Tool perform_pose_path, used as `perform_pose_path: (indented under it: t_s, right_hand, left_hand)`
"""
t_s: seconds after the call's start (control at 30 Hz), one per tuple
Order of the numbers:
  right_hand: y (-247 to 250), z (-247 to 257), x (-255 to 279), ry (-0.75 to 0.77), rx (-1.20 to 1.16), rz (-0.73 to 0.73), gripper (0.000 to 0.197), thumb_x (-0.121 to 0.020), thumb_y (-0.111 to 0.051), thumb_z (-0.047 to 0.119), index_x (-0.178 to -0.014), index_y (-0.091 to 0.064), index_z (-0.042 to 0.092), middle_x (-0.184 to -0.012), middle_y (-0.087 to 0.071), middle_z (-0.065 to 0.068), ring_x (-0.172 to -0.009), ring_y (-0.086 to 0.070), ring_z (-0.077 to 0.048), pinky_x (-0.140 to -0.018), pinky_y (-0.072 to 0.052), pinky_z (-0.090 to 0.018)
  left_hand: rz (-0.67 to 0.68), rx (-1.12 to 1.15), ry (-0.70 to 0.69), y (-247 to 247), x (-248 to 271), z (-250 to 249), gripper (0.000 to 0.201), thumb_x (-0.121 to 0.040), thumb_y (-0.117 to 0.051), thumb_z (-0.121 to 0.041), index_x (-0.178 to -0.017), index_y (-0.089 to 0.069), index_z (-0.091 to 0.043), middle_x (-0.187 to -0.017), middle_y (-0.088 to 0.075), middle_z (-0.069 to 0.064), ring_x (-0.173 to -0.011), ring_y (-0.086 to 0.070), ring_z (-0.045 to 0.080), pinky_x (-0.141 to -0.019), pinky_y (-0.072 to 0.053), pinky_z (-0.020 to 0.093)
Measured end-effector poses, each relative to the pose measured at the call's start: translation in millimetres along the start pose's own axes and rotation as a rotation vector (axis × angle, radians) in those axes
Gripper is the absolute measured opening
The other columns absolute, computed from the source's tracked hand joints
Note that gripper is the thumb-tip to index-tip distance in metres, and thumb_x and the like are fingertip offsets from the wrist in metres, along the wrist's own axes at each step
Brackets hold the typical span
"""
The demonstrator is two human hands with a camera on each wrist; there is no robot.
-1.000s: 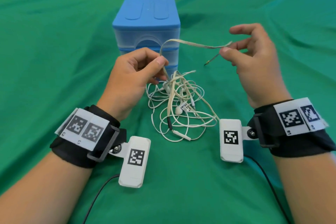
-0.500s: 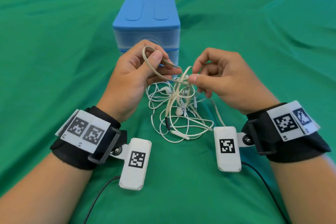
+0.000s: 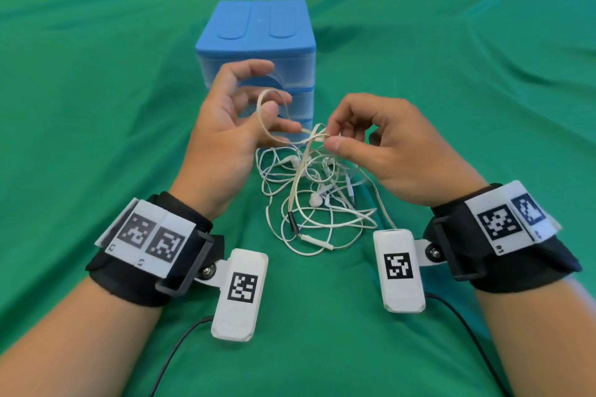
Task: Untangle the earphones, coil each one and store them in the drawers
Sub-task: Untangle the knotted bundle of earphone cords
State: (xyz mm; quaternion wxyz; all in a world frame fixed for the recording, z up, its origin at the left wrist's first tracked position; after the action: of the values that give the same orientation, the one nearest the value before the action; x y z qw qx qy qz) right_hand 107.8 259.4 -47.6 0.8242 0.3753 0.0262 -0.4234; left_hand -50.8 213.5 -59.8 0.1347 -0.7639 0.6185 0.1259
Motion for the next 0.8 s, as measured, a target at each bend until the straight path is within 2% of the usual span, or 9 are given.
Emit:
perform_pose_path:
  t_s: [0.1,0.23,0.33,0.4,0.47,0.53,0.67,0.73,0.8]
  right_hand:
    - [4,1,0,0.017,-0.006,-0.023,0.006,-0.092,-0.068,0.010,-0.089,-0.064,0.009,-0.077,-0.058,0.012,-0.069,-0.049,-0.003,-0.059,-0.038,-0.009]
    - [5,-1,-1,0.008,-0.062,-0.047,0.004,-0.091,-0.069,0.009,-0.088,-0.066,0.008,-0.078,-0.064,0.008,-0.072,-0.055,-0.005,-0.063,-0.041,-0.011]
    - [7,1,-2,0.011,-0.130,-0.068,0.006,-0.090,-0.070,0.007,-0.095,-0.067,0.007,-0.078,-0.064,0.003,-0.072,-0.057,-0.007,-0.063,-0.043,-0.013]
    - [8,2,-2,0.014,-0.175,-0.082,0.013,-0.090,-0.070,0.006,-0.102,-0.064,0.008,-0.078,-0.063,-0.002,-0.072,-0.058,-0.009,-0.065,-0.044,-0.016]
    - [9,3,-2,0.009,-0.229,-0.087,0.018,-0.091,-0.068,0.006,-0.107,-0.060,0.010,-0.078,-0.062,-0.005,-0.072,-0.058,-0.008,-0.068,-0.045,-0.019]
    - [9,2,-2,-0.002,-0.290,-0.087,0.022,-0.092,-0.067,0.007,-0.111,-0.055,0.011,-0.078,-0.061,-0.005,-0.071,-0.057,-0.011,-0.071,-0.046,-0.025]
    - [7,1,0,-0.030,-0.426,-0.063,0.029,-0.091,-0.064,0.006,-0.115,-0.049,0.013,-0.079,-0.061,-0.005,-0.078,-0.055,-0.024,-0.074,-0.044,-0.039]
    - [5,2,1,-0.034,-0.483,-0.039,0.035,-0.089,-0.064,-0.001,-0.116,-0.046,0.012,-0.082,-0.060,-0.008,-0.080,-0.053,-0.024,-0.079,-0.044,-0.038]
    - [3,6,2,-0.031,-0.492,-0.019,0.038,-0.087,-0.064,-0.005,-0.117,-0.045,0.010,-0.085,-0.060,-0.011,-0.082,-0.054,-0.023,-0.082,-0.044,-0.038]
  left_hand:
    - [-0.068,-0.211,-0.057,6,0,-7,0.056,-0.085,-0.052,0.014,-0.131,-0.050,-0.017,-0.114,-0.058,0.006,-0.069,-0.059,0.011,-0.065,-0.050,0.022]
    - [-0.025,-0.236,-0.138,1,1,-22,0.052,-0.074,-0.044,0.010,-0.118,-0.062,-0.012,-0.107,-0.059,0.008,-0.075,-0.048,0.009,-0.067,-0.040,0.018]
    - [0.084,-0.147,-0.118,-10,5,-22,0.048,-0.073,-0.037,-0.002,-0.110,-0.068,-0.005,-0.101,-0.063,0.017,-0.078,-0.049,0.021,-0.069,-0.039,0.027]
    - [0.122,0.003,-0.049,-14,7,-16,0.054,-0.077,-0.030,-0.007,-0.118,-0.064,0.001,-0.106,-0.065,0.024,-0.089,-0.055,0.030,-0.081,-0.041,0.038]
    - [0.077,0.177,0.010,-10,7,-12,0.060,-0.083,-0.023,-0.007,-0.135,-0.051,0.001,-0.118,-0.063,0.028,-0.102,-0.061,0.038,-0.092,-0.044,0.044]
    - [-0.027,0.221,0.013,1,5,-10,0.062,-0.084,-0.024,-0.004,-0.143,-0.044,-0.005,-0.125,-0.062,0.026,-0.105,-0.063,0.038,-0.092,-0.048,0.040]
    - [-0.177,-0.013,-0.168,18,4,-26,0.057,-0.079,-0.037,-0.011,-0.131,-0.061,-0.007,-0.115,-0.062,0.014,-0.093,-0.056,0.024,-0.075,-0.041,0.030]
    - [-0.255,-0.143,-0.320,25,10,-42,0.053,-0.077,-0.040,-0.016,-0.122,-0.066,-0.006,-0.112,-0.063,0.023,-0.097,-0.055,0.026,-0.081,-0.042,0.032]
    - [-0.317,-0.297,-0.427,29,15,-54,0.049,-0.078,-0.044,-0.018,-0.120,-0.067,-0.008,-0.118,-0.063,0.023,-0.111,-0.056,0.029,-0.099,-0.042,0.046]
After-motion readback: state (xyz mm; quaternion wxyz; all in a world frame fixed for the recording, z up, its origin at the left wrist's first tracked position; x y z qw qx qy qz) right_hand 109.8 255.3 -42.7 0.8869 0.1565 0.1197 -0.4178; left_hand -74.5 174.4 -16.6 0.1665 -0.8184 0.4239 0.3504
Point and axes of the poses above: each hand's wrist, its own x-axis away from the middle knuckle, its own y-axis out of the back of the hand, z = x × y, the point moved 10 cm from there along -x, towards the middle knuckle
